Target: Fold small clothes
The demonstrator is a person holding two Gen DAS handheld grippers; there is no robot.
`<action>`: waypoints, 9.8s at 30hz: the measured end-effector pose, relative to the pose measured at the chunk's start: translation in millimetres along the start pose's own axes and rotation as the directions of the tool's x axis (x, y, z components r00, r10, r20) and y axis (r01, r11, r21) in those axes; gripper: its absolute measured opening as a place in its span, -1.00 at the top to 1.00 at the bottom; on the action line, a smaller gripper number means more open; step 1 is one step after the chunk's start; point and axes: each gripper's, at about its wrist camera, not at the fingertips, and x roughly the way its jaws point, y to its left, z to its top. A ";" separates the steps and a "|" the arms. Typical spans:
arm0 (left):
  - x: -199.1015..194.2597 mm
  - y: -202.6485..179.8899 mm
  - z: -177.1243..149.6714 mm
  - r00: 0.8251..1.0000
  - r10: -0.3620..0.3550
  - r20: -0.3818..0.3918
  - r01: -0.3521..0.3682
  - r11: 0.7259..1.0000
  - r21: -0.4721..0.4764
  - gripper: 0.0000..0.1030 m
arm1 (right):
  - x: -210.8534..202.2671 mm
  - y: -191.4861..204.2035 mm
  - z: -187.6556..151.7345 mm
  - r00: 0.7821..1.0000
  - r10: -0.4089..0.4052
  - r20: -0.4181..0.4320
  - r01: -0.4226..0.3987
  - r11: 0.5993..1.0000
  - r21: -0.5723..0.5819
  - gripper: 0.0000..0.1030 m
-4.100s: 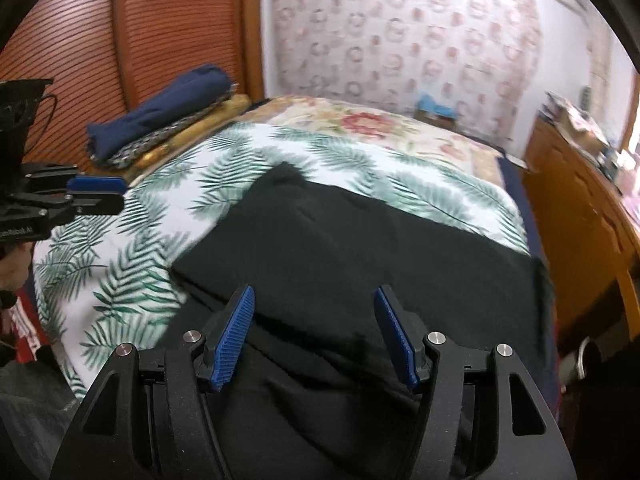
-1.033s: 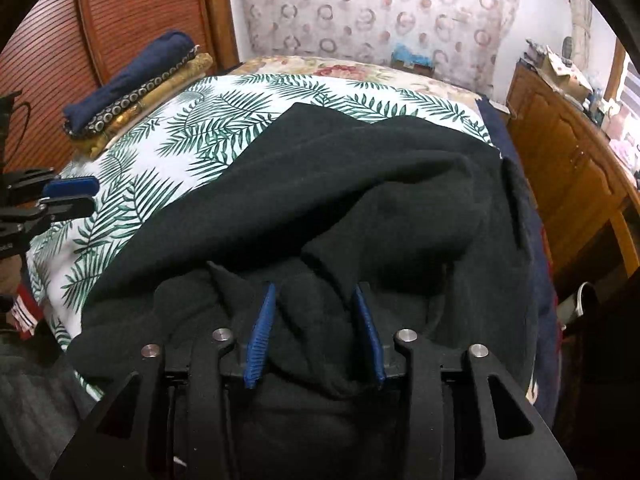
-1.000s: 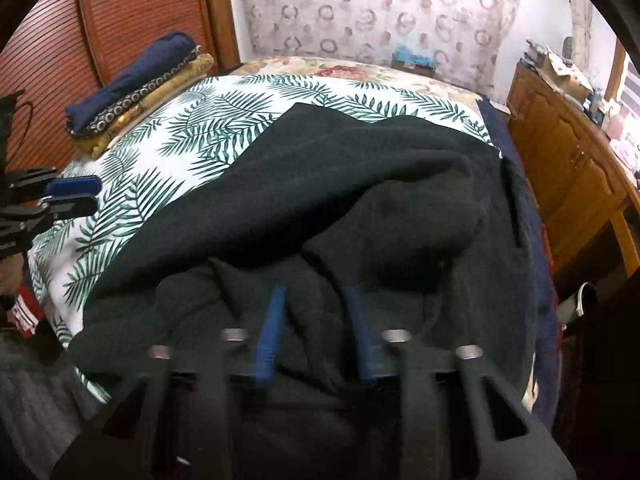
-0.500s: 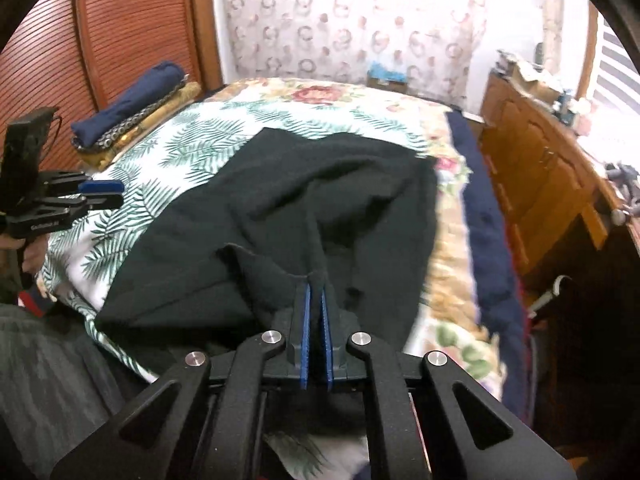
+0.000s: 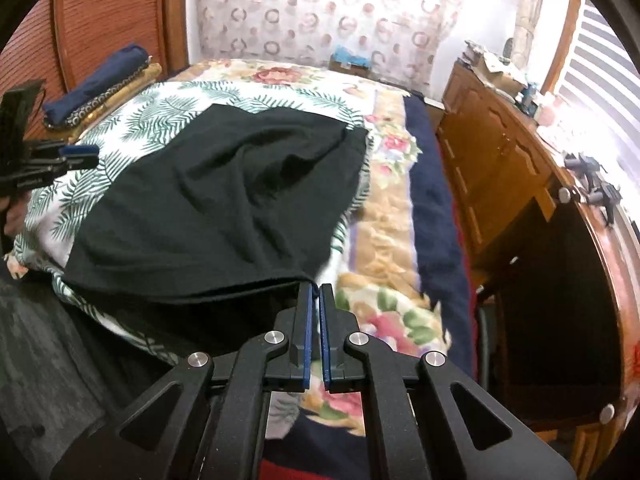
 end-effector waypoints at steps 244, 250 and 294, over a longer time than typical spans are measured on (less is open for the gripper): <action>-23.8 161.1 124.6 0.962 0.148 0.228 -0.090 0.965 -0.248 1.00 | 111.0 87.1 244.3 0.925 0.278 0.258 -0.304 0.950 0.065 0.93; 29.0 202.1 137.6 0.967 0.221 0.128 -0.172 0.934 -0.312 1.00 | 170.8 70.6 294.4 0.957 0.239 0.164 -0.259 0.959 0.115 0.80; 127.0 222.6 122.7 0.970 0.234 -0.072 -0.245 0.932 -0.268 0.59 | 245.5 19.4 318.0 0.958 0.241 0.156 -0.250 0.967 0.042 0.51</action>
